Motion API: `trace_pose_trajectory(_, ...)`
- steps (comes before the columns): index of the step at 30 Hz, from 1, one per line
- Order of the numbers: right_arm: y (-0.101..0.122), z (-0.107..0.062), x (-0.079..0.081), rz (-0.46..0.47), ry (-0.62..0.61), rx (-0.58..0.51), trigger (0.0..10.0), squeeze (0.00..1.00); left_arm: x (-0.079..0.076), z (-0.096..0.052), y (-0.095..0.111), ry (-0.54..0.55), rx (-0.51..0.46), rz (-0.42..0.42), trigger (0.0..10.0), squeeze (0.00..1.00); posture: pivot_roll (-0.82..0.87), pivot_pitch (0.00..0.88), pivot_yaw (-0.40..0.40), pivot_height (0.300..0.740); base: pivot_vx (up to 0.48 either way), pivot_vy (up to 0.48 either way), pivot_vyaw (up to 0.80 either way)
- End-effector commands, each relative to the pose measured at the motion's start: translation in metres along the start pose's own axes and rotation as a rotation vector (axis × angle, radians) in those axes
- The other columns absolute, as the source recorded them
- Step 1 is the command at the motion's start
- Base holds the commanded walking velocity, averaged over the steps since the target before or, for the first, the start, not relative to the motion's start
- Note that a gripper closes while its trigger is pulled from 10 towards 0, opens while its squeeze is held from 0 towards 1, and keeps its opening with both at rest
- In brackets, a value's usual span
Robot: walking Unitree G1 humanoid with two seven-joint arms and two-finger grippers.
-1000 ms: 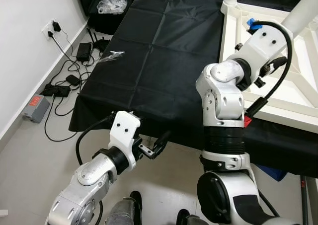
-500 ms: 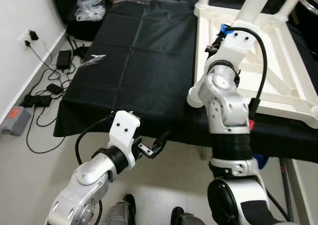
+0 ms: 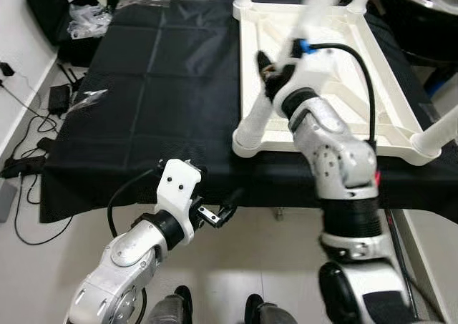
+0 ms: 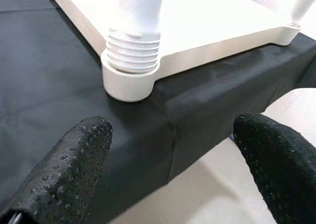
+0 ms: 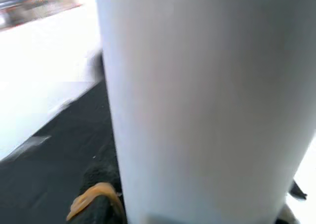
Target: Building children table
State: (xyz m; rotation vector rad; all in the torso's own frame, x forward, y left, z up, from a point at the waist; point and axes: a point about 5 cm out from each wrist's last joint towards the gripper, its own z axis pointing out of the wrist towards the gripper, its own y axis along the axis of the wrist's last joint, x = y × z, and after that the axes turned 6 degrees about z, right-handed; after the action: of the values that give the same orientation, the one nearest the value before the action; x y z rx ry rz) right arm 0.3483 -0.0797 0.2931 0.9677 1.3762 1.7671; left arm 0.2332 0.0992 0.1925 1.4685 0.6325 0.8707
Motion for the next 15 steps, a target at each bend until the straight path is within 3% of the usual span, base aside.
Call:
trace_pose_trajectory(1, -0.074, -0.008, 0.000, 0.078, 0.061, 0.358, 10.0, 0.00, -0.001, -0.001, -0.002, -0.004, 0.007, -0.002, 10.0, 0.00, 0.17, 0.330, -0.024, 0.740, 0.000, 0.000, 0.00)
trace_pose_trajectory(2, -0.074, -0.008, 0.000, 0.078, 0.061, 0.358, 10.0, 0.00, -0.001, -0.001, -0.002, -0.004, 0.007, -0.002, 10.0, 0.00, 0.17, 0.330, -0.024, 0.740, 0.000, 0.000, 0.00)
trace_pose_trajectory(5, -0.065, -0.013, 0.011, 0.083, 0.271, 0.314, 10.0, 0.00, -0.002, -0.001, -0.002, -0.006, 0.007, -0.001, 10.0, 0.00, 0.16, 0.333, -0.027, 0.740, 0.000, 0.000, 0.00)
trace_pose_trajectory(7, -0.065, -0.013, 0.011, 0.083, 0.271, 0.314, 10.0, 0.00, -0.002, -0.001, -0.002, -0.006, 0.007, -0.001, 10.0, 0.00, 0.16, 0.333, -0.027, 0.740, 0.000, 0.000, 0.00)
trace_pose_trajectory(8, -0.059, -0.016, 0.014, 0.091, 0.380, 0.281, 10.0, 0.00, -0.002, -0.001, -0.002, -0.006, 0.006, -0.003, 10.0, 0.00, 0.16, 0.334, -0.026, 0.740, 0.000, 0.000, 0.00)
trace_pose_trajectory(9, -0.059, -0.016, 0.014, 0.091, 0.380, 0.281, 10.0, 0.00, -0.002, -0.001, -0.002, -0.006, 0.006, -0.003, 10.0, 0.00, 0.16, 0.334, -0.026, 0.740, 0.000, 0.000, 0.00)
trace_pose_trajectory(10, -0.051, -0.020, 0.015, 0.080, 0.494, 0.240, 10.0, 0.00, -0.002, -0.001, -0.002, -0.006, 0.005, -0.002, 10.0, 0.00, 0.17, 0.333, -0.028, 0.740, 0.000, 0.000, 0.00)
trace_pose_trajectory(11, -0.051, -0.020, 0.015, 0.080, 0.494, 0.240, 10.0, 0.00, -0.002, -0.001, -0.002, -0.006, 0.005, -0.002, 10.0, 0.00, 0.17, 0.333, -0.028, 0.740, 0.000, 0.000, 0.00)
trace_pose_trajectory(12, -0.043, -0.022, 0.015, 0.060, 0.592, 0.206, 10.0, 0.00, -0.002, 0.000, -0.001, -0.006, 0.003, 0.000, 10.0, 0.00, 0.17, 0.333, -0.028, 0.740, 0.000, 0.000, 0.00)
trace_pose_trajectory(13, -0.043, -0.022, 0.015, 0.060, 0.592, 0.206, 10.0, 0.00, -0.002, 0.000, -0.001, -0.006, 0.003, 0.000, 10.0, 0.00, 0.17, 0.333, -0.028, 0.740, 0.000, 0.000, 0.00)
trace_pose_trajectory(14, -0.034, -0.025, 0.015, 0.037, 0.703, 0.179, 10.0, 0.00, -0.002, 0.000, -0.001, -0.006, 0.002, 0.000, 10.0, 0.00, 0.17, 0.337, -0.026, 0.740, 0.000, 0.000, 0.00)
trace_pose_trajectory(15, -0.034, -0.025, 0.015, 0.037, 0.703, 0.179, 10.0, 0.00, -0.002, 0.000, -0.001, -0.006, 0.002, 0.000, 10.0, 0.00, 0.17, 0.337, -0.026, 0.740, 0.000, 0.000, 0.00)
